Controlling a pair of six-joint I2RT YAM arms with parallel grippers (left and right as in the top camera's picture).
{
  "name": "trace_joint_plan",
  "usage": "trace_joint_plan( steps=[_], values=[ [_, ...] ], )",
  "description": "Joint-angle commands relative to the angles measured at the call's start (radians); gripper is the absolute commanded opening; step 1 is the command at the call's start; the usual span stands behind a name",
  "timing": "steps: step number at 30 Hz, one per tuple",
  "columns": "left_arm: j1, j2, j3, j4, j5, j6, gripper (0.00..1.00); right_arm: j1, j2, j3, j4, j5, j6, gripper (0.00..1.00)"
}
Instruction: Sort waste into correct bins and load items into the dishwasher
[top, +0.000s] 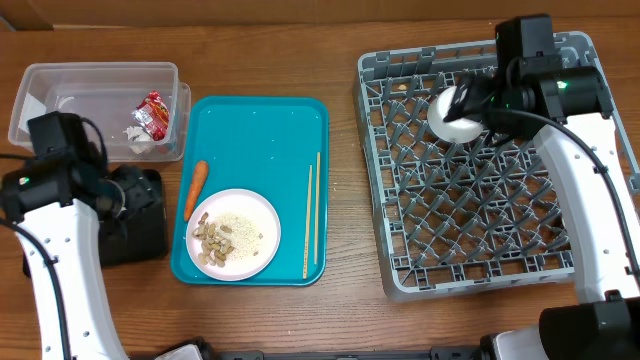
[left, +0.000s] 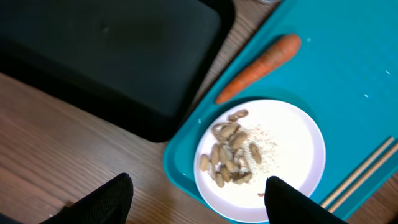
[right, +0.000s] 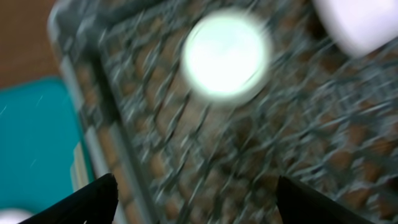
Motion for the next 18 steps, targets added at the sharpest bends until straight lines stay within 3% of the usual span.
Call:
trace_joint_plan(
  steps=[1,10,18],
  values=[
    [-0.1,0.003,-0.002,0.003,0.043,-0.002,0.7,0.035,0.017,-0.02,-0.048,-0.226,-0.076,0.85],
    [-0.486,0.015,-0.074,0.042,0.05,-0.08,0.7,0.059,0.017,-0.025,-0.11,-0.182,-0.1,0.88],
    [-0.713,0.116,-0.196,0.139,0.05,-0.153,0.66,0.059,0.017,-0.025,-0.113,-0.182,-0.1,0.88]
  ],
)
